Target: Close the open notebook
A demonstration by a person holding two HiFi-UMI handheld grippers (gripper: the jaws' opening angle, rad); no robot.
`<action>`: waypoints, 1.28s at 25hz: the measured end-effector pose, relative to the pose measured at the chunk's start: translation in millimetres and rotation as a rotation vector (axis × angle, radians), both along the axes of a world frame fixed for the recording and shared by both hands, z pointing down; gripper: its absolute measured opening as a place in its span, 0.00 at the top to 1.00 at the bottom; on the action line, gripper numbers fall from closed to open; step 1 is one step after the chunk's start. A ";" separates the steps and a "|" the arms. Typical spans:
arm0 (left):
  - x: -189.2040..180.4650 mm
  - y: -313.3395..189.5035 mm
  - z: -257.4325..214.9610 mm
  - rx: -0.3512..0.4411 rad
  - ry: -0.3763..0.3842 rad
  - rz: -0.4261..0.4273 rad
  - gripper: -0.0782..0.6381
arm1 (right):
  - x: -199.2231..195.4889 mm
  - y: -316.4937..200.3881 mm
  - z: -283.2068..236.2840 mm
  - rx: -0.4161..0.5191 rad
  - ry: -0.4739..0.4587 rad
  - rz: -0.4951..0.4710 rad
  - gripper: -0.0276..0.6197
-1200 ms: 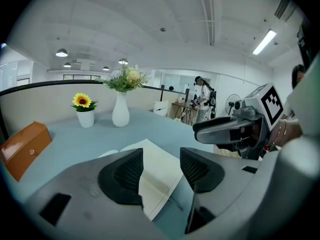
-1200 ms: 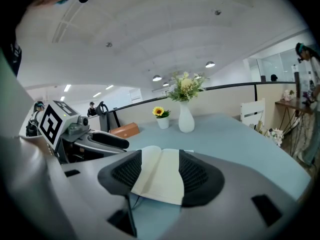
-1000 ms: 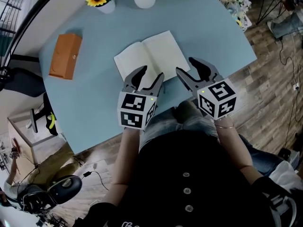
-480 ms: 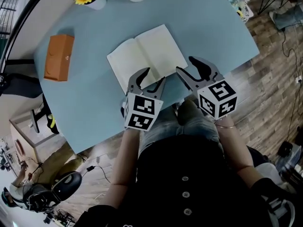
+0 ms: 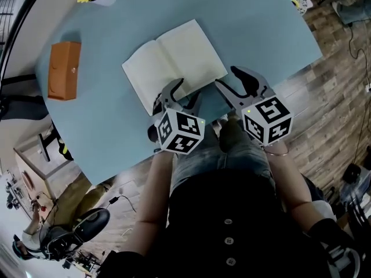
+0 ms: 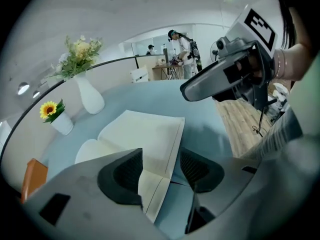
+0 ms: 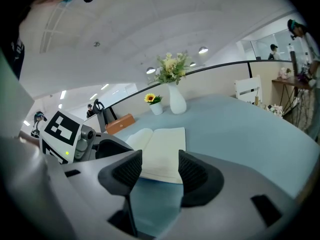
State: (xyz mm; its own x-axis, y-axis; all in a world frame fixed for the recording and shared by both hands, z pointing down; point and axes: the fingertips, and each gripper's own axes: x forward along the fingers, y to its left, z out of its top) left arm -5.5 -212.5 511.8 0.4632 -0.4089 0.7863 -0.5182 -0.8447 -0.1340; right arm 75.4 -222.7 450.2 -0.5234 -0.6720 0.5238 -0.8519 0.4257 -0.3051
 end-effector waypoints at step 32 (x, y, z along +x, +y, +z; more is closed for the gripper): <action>12.9 9.6 28.8 0.119 -0.259 0.232 0.72 | 22.8 24.1 35.9 -0.076 -0.022 0.034 0.65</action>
